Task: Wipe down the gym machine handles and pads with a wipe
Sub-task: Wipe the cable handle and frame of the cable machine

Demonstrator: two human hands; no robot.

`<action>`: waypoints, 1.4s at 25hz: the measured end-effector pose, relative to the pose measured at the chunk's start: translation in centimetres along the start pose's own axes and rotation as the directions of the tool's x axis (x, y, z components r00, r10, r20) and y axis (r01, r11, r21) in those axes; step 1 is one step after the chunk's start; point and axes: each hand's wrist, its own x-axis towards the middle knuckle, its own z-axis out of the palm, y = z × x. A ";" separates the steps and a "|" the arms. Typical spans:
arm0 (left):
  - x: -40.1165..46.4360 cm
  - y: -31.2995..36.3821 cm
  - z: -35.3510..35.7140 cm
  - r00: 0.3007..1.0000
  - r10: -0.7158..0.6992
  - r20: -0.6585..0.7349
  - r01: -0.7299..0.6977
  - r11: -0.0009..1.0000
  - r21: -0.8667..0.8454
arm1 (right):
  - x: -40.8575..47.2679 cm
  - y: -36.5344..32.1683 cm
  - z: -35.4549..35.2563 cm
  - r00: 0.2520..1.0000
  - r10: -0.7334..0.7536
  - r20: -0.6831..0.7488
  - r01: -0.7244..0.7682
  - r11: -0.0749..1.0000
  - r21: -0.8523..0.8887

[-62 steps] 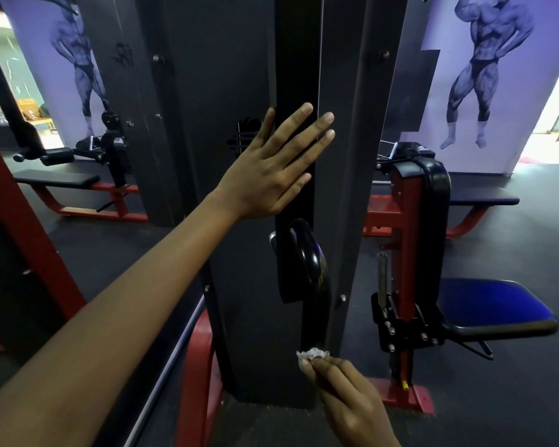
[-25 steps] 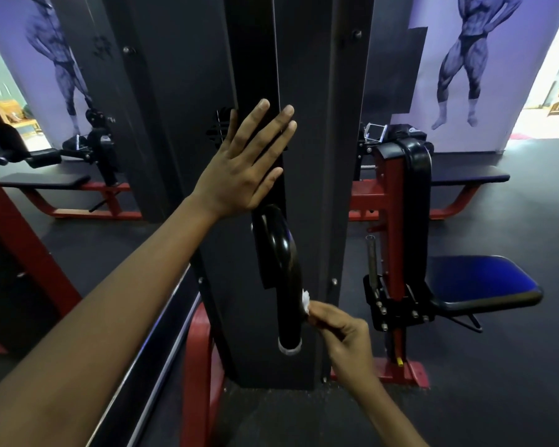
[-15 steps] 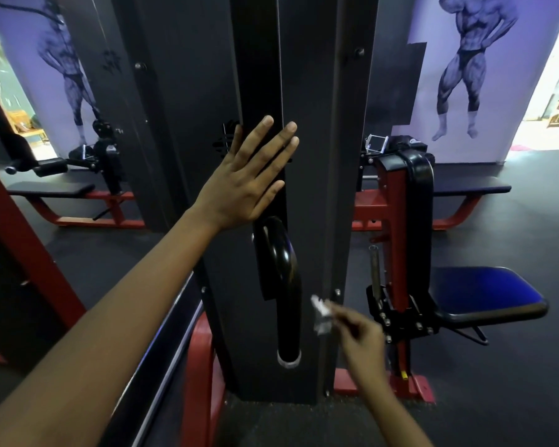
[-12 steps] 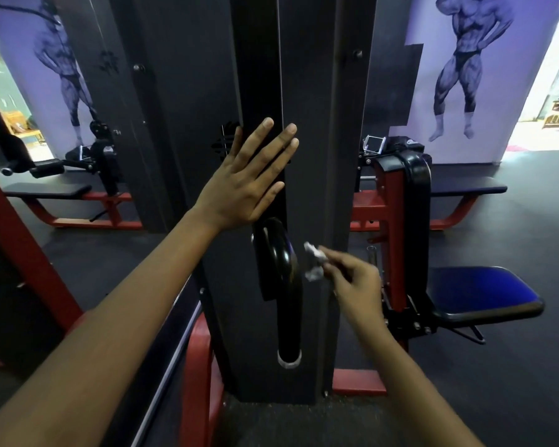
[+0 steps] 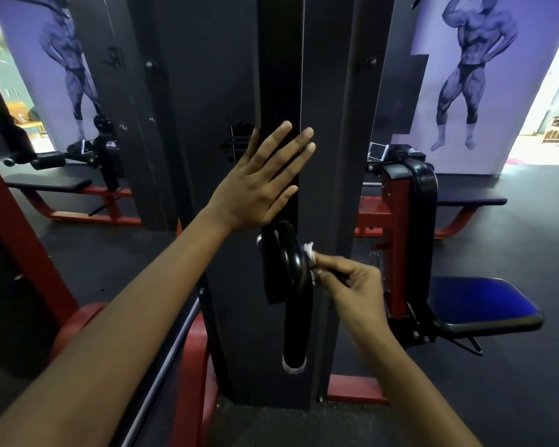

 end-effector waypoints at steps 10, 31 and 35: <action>0.1 0.2 -0.1 1.000 -0.004 -0.021 0.004 1.000 -0.009 | -6.9 6.6 -1.7 0.998 -0.059 -0.009 0.058 0.991 -0.121; 0.2 -4.5 3.8 0.833 0.384 -0.399 -0.482 0.858 -0.180 | 0.1 -2.2 9.7 0.754 -0.457 0.472 0.298 -0.402 -0.865; 0.1 -4.6 4.2 0.805 0.384 -0.451 -0.503 0.846 -0.177 | -0.1 -1.3 10.3 0.813 -0.360 0.458 0.226 -0.530 -0.817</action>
